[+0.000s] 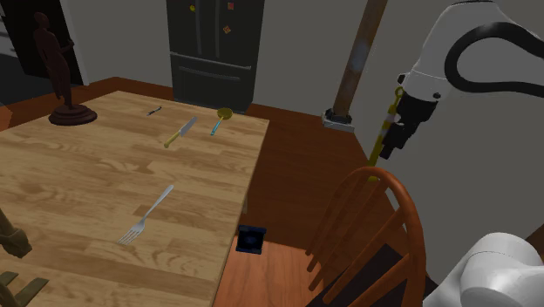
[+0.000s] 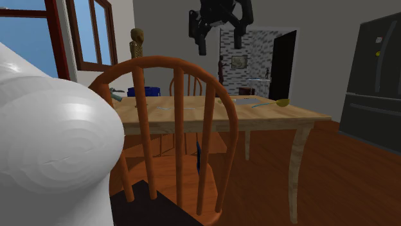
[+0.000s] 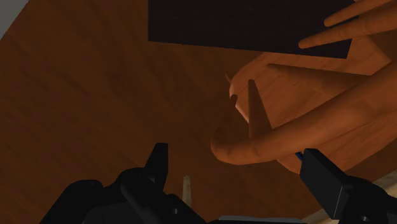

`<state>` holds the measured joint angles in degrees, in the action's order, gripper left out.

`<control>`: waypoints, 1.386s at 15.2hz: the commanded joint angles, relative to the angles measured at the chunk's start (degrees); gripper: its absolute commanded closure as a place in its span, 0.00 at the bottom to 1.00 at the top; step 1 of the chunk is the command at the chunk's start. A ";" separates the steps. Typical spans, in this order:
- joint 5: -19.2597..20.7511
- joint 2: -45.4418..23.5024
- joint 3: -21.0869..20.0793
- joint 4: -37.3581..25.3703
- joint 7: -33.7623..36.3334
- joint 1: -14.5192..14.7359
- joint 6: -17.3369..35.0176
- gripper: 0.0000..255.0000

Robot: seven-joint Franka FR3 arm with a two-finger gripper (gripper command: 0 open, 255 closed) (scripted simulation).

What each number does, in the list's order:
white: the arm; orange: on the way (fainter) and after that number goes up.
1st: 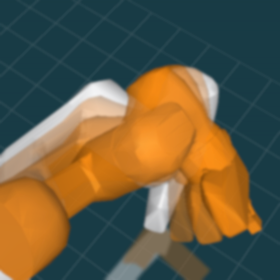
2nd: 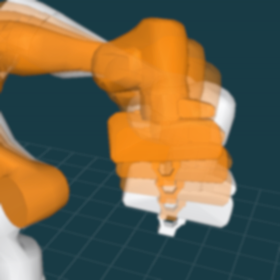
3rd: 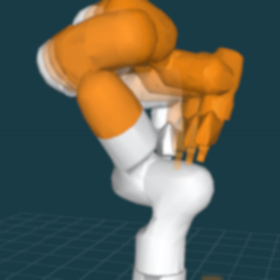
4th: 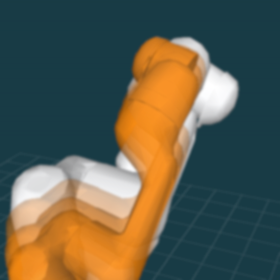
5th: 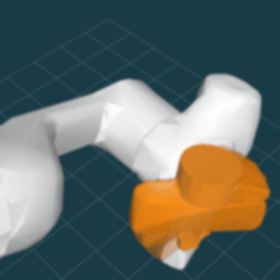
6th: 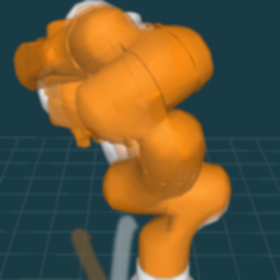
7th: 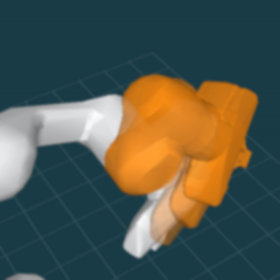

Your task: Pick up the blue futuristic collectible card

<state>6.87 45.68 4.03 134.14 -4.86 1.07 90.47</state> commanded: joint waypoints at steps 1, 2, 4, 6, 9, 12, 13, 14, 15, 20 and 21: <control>0.00 0.00 0.00 0.00 0.00 0.00 0.00 0.00; -0.27 -1.41 0.40 0.52 -0.78 0.51 1.63 0.00; -0.86 -4.40 1.16 1.37 -2.39 1.54 4.84 0.00; -1.54 -7.60 1.87 1.97 -4.07 2.61 7.99 0.00; -2.77 -12.75 2.81 2.38 -6.75 4.25 12.54 0.00; -4.27 -18.24 3.62 2.22 -9.62 5.96 16.82 0.00; -4.85 -20.14 3.84 2.04 -10.63 6.53 18.17 0.00; -5.46 -22.06 4.04 1.80 -11.66 7.09 19.48 0.00; -6.11 -24.01 4.21 1.50 -12.71 7.66 20.75 0.00; -9.87 -34.00 4.61 -0.87 -18.31 10.35 26.31 0.00; -10.71 -36.02 4.58 -1.52 -19.49 10.83 27.26 0.00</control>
<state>-2.99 11.59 8.61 133.16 -23.13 11.38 116.73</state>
